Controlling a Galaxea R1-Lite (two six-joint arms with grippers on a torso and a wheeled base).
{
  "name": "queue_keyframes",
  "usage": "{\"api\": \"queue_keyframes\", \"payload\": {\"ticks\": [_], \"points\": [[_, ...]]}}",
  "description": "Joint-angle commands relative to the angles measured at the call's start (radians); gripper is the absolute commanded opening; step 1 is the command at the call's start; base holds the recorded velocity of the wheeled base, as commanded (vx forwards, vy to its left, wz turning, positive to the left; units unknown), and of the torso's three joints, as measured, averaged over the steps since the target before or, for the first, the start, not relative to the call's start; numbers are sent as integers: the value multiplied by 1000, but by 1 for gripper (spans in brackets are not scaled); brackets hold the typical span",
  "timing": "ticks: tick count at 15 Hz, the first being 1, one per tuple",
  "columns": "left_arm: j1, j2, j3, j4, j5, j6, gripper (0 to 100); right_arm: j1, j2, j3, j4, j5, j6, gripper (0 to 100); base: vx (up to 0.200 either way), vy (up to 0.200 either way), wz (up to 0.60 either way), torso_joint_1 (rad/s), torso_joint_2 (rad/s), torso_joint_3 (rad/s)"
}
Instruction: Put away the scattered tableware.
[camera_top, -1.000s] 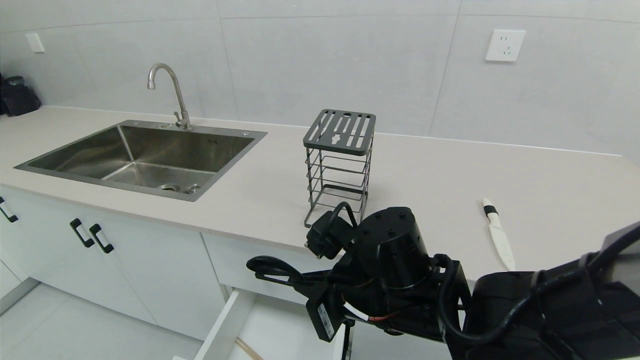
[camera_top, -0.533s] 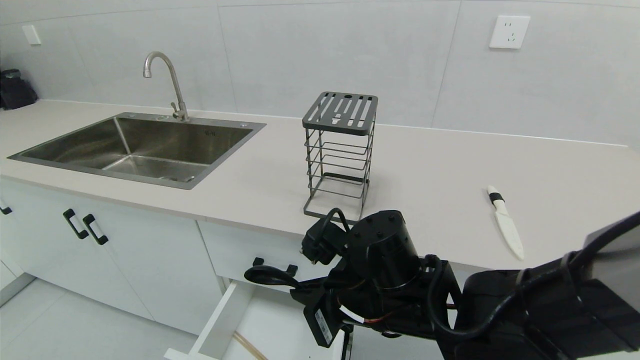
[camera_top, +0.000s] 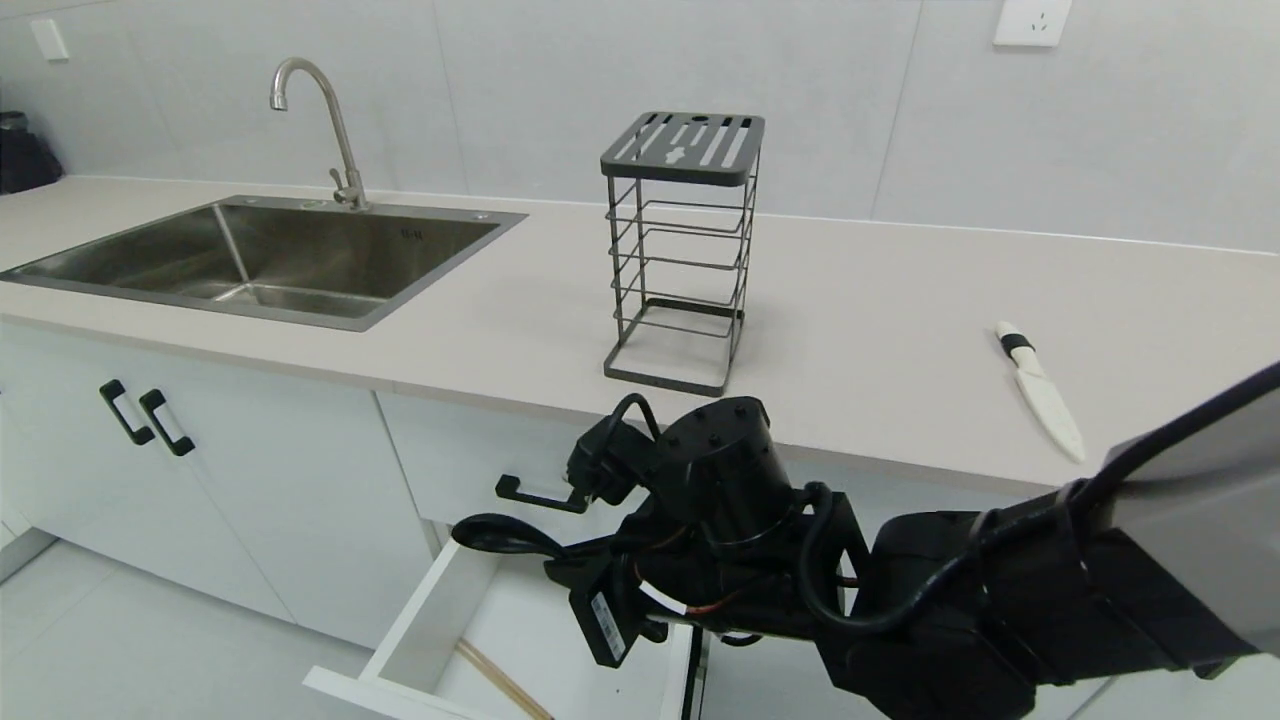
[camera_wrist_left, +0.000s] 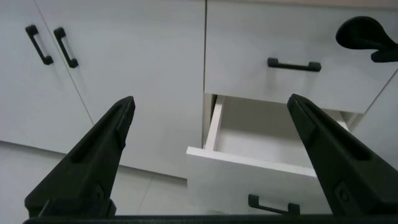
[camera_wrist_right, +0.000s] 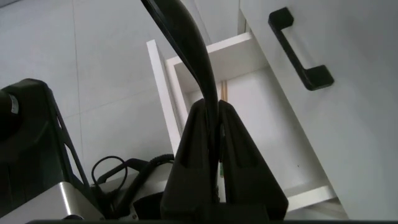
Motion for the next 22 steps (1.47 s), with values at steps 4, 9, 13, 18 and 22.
{"api": "queue_keyframes", "payload": {"ticks": [4, 9, 13, 18, 22], "points": [[0, 1, 0, -1, 0, 0, 100, 0, 56, -64, 6, 2, 1, 0, 0, 0, 0, -187, 466, 272], [0, 1, 0, -1, 0, 0, 100, -1, 90, -118, 36, 2, 1, 0, 0, 0, 0, -168, 455, 283], [0, 1, 0, -1, 0, 0, 100, -10, 122, -147, 38, 2, 1, 0, 0, 0, 0, -80, 245, 159], [0, 1, 0, -1, 0, 0, 100, -16, 140, -147, 36, 2, 1, 0, 0, 0, 0, -2, 11, 8], [0, 1, 0, -1, 0, 0, 100, -18, 169, -155, 38, 0, 1, 0, 0, 0, 0, 0, 0, 0]]}}
